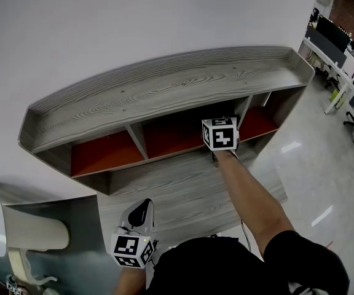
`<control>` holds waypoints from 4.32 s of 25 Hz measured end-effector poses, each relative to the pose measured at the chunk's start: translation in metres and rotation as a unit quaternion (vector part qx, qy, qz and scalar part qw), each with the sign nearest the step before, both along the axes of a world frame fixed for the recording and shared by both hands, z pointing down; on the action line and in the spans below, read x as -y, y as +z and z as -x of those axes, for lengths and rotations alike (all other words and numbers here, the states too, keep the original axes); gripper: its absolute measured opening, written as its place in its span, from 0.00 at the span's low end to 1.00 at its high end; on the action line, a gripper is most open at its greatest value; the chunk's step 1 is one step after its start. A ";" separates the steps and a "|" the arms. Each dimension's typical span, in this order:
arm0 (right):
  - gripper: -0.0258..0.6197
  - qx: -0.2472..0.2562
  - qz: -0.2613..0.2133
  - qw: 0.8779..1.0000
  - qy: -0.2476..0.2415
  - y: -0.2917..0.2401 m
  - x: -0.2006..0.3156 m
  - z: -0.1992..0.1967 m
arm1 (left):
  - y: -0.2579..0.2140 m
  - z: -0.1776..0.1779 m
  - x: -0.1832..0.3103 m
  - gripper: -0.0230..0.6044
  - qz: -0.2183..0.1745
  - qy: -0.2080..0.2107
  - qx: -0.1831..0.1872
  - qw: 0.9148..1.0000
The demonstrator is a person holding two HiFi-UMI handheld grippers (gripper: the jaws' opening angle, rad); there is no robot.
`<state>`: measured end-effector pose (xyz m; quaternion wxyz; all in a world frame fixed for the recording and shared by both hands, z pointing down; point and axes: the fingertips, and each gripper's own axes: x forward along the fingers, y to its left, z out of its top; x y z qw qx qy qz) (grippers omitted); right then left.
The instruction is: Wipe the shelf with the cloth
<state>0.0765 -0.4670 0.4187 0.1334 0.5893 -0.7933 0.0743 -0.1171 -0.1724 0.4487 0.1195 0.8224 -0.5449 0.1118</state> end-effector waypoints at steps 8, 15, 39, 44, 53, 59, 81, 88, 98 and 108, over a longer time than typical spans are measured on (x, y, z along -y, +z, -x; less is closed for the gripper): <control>0.25 -0.003 -0.003 1.000 0.004 0.001 0.001 0.000 | 0.001 0.005 -0.003 0.05 -0.002 -0.009 -0.004 1.000; 0.26 0.030 -0.014 0.999 -0.013 -0.004 -0.005 0.003 | 0.003 0.006 -0.005 0.05 0.000 -0.009 -0.005 1.000; 0.26 0.068 -0.146 0.945 -0.284 -0.123 -0.141 0.183 | 0.001 0.013 -0.005 0.05 -0.002 -0.020 -0.009 1.000; 0.26 0.049 -0.161 0.943 -0.288 -0.121 -0.143 0.186 | 0.002 0.015 -0.005 0.05 -0.001 -0.022 -0.012 1.000; 0.26 0.015 -0.137 0.948 -0.286 -0.085 -0.140 0.188 | 0.006 0.011 -0.005 0.05 0.002 -0.017 -0.013 1.000; 0.26 -0.009 -0.097 0.954 -0.283 -0.047 -0.139 0.189 | 0.008 0.012 -0.005 0.05 0.004 -0.017 -0.013 1.000; 0.26 -0.084 -0.037 0.960 -0.266 0.012 -0.133 0.188 | 0.008 0.009 -0.002 0.05 0.004 -0.009 -0.015 1.000; 0.26 -0.076 -0.026 0.965 -0.250 0.017 -0.127 0.167 | 0.008 0.000 0.000 0.05 0.002 0.001 -0.017 1.000; 0.26 -0.063 -0.020 0.979 -0.192 0.019 -0.111 0.110 | 0.009 -0.021 0.007 0.05 0.004 0.024 -0.014 1.000; 0.26 -0.052 -0.016 0.989 -0.135 0.020 -0.096 0.050 | 0.008 -0.050 0.014 0.05 0.002 0.055 -0.012 0.998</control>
